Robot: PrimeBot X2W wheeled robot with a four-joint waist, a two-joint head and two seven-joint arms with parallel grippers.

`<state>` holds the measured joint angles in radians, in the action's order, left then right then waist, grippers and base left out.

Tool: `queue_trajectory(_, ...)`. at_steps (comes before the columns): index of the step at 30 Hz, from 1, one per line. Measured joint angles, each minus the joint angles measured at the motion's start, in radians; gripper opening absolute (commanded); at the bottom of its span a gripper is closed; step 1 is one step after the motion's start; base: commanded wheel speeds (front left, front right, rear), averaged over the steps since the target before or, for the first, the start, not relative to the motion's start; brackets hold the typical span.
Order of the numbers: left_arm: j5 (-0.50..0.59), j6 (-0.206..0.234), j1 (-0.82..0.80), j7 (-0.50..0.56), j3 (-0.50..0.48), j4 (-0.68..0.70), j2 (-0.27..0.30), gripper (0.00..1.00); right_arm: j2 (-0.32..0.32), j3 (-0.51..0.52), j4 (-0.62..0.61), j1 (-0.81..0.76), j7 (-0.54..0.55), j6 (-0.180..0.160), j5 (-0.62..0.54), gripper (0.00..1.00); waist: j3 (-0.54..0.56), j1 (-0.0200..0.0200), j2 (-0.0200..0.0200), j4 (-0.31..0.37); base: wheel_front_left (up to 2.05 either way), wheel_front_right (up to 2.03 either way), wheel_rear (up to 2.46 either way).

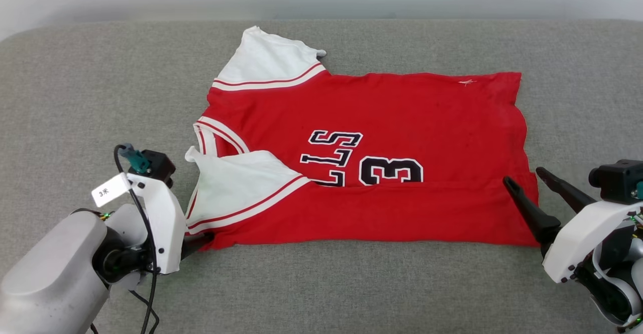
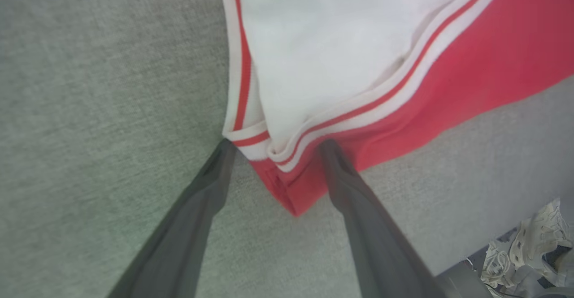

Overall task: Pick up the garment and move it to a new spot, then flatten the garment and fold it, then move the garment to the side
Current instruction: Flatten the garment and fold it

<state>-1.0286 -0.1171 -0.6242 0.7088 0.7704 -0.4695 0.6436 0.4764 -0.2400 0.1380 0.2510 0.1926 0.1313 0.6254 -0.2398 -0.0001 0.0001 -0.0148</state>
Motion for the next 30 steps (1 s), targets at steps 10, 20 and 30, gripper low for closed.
queue_trajectory(10,-0.030,-0.008,0.007,-0.038,0.014,-0.031,-0.015,0.00,0.032,-0.002,0.013,0.020,-0.006,0.000,0.010,1.00,0.013,0.0000,0.0000,0.003,0.00,0.00,0.00)
queue_trajectory(20,0.019,-0.012,0.024,-0.173,0.038,0.088,0.023,0.00,0.159,0.022,-0.026,0.100,0.114,0.000,-0.009,1.00,0.047,0.0001,0.0000,-0.018,0.00,0.00,0.00)
queue_trajectory(30,0.058,-0.002,0.027,-0.215,0.043,0.191,0.052,0.00,0.265,-0.060,-0.031,0.109,0.486,0.000,0.118,1.00,0.044,0.0001,-0.0001,-0.043,0.00,0.00,0.00)
